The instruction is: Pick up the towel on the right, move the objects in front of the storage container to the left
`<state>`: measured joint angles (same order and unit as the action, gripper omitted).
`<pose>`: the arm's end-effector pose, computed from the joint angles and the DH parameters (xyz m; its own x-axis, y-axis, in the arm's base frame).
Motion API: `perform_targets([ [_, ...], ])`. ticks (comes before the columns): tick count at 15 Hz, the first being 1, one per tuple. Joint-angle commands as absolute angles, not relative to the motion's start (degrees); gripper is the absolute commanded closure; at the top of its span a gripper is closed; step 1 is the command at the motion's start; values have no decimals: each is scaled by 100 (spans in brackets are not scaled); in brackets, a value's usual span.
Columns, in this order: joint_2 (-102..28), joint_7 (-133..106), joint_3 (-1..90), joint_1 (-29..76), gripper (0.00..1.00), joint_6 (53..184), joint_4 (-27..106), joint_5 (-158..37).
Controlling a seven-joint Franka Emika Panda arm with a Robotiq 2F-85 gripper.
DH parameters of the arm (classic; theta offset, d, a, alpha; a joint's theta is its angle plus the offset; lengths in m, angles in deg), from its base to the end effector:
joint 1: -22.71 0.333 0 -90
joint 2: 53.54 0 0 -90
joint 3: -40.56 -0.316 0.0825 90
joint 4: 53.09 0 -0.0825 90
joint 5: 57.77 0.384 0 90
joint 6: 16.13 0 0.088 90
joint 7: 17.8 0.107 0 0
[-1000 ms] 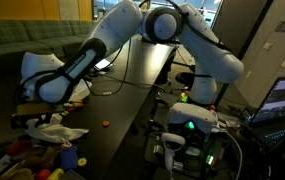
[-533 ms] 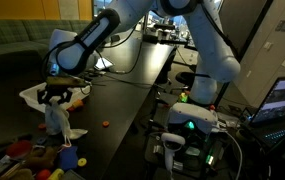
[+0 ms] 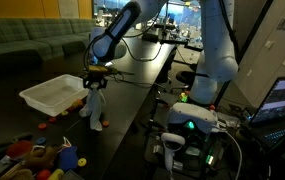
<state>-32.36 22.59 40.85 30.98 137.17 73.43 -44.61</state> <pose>0.5589 0.0713 0.2190 0.7216 -0.6922 -0.0126 -0.6861 -0.7125 -0.1467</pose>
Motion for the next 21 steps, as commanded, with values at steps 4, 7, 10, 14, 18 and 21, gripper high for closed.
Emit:
perform_targets([
  [4, -3742, 3801, 5458, 3185, 96, 14471, 8268, -5724],
  [7, -3119, 5008, 6049, 3459, 96, 14920, 7919, -6477],
  [10, -2296, 6158, 6620, 4040, 96, 15220, 7407, -6740],
  [14, -983, 7232, 6944, 4758, 96, 15191, 6416, -6459],
  [18, 114, 7872, 6876, 5097, 96, 14848, 5254, -6294],
  [21, 641, 8035, 6736, 5127, 96, 14520, 4506, -6302],
])
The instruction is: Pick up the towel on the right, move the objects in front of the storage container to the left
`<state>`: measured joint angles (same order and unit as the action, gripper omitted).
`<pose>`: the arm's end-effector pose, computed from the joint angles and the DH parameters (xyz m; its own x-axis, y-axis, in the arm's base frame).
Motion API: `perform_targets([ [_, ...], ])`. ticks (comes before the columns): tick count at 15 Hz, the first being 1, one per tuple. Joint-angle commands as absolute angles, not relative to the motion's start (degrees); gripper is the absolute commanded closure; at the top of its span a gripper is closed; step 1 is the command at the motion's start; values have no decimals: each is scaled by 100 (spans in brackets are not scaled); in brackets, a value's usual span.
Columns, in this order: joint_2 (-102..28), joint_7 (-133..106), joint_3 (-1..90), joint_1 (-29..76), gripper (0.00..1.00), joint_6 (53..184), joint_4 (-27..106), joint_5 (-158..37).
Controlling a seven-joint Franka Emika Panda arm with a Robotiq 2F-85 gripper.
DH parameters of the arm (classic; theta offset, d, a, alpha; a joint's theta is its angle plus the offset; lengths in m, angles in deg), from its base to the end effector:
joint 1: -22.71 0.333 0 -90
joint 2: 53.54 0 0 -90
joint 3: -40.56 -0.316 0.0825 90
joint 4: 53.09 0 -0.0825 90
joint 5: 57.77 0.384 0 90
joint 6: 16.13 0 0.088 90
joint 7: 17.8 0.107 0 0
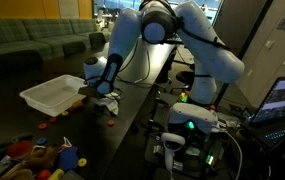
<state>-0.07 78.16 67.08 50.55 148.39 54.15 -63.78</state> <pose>0.6252 0.0275 0.0682 0.1747 -0.9066 0.3842 -0.9653 -0.2346 -0.1146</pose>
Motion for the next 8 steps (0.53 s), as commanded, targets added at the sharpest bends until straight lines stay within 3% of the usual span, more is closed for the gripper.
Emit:
perform_targets([
  [1, 837, 8104, 6729, 5138, 96, 14478, 4285, -6331],
  [8, 1435, 8089, 6566, 5070, 96, 14128, 3257, -6451],
])
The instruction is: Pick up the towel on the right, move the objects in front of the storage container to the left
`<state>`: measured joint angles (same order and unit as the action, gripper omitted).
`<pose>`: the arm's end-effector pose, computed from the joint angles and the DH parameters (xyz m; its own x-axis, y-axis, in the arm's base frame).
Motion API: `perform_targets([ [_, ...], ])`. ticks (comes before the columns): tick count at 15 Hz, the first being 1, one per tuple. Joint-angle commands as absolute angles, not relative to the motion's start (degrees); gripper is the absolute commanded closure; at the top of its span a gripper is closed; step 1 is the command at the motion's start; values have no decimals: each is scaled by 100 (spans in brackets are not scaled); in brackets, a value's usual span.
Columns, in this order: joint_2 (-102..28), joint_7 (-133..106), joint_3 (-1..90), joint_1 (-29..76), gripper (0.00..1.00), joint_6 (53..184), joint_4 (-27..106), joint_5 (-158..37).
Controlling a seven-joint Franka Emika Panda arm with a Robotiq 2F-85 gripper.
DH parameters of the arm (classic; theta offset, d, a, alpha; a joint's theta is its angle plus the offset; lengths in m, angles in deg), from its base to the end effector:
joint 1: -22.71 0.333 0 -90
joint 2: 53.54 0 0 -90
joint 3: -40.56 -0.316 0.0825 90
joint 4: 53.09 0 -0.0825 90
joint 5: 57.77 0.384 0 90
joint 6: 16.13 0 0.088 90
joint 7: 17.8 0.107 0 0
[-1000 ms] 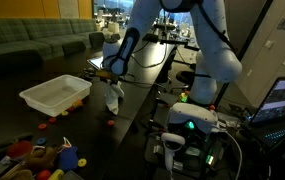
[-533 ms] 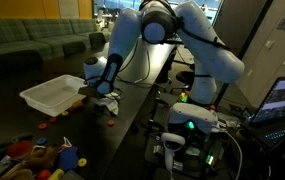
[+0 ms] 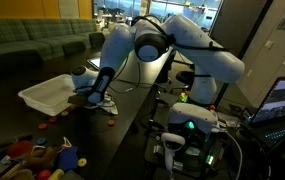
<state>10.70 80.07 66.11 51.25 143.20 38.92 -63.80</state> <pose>0.6661 0.0716 0.0267 0.2218 -0.8808 0.4184 -0.9512 -0.2898 -0.1057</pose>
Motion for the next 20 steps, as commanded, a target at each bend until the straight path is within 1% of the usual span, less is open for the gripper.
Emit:
perform_targets([
  [1, 1476, 8090, 6554, 5082, 96, 14070, 3152, -6477],
  [7, 1420, 7979, 6235, 5204, 96, 14054, 2883, -6604],
  [12, 1403, 7964, 5926, 5541, 96, 14012, 2643, -6722],
  [20, 1668, 7884, 5475, 5946, 96, 13603, 1777, -6668],
])
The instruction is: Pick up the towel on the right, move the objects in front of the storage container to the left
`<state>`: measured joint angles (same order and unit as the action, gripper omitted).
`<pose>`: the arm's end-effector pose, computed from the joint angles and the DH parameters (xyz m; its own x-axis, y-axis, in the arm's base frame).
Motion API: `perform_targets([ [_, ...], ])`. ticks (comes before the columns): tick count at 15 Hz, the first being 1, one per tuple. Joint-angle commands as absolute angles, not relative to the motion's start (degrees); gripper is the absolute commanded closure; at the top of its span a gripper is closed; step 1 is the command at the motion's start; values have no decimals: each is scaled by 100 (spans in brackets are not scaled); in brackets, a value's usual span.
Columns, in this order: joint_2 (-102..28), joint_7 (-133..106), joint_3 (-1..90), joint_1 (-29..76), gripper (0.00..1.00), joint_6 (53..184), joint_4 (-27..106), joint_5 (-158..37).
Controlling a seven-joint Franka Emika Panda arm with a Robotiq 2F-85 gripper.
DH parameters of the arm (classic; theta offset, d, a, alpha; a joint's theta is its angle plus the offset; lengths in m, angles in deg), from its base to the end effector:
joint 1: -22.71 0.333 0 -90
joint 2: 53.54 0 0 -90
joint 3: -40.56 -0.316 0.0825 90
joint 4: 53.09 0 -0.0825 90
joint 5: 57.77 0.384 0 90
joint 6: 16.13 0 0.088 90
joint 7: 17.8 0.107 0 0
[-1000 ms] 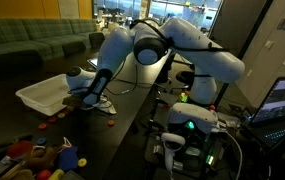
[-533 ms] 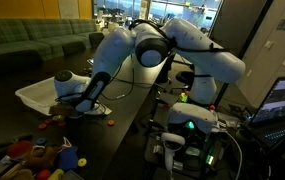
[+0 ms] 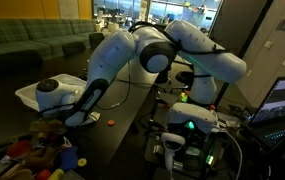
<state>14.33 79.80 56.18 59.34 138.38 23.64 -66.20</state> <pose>0.6578 0.3069 0.0379 0.4744 -0.8243 0.3090 -0.8208 -0.5410 -0.1832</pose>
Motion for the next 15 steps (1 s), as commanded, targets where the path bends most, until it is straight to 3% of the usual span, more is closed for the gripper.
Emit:
perform_targets([
  [1, 1686, 7854, 5405, 5955, 96, 13567, 1668, -6657],
  [10, 1218, 7173, 4979, 5958, 96, 13676, 1481, -6695],
  [15, 21, 6227, 4672, 5611, 96, 13948, 2603, -6642],
])
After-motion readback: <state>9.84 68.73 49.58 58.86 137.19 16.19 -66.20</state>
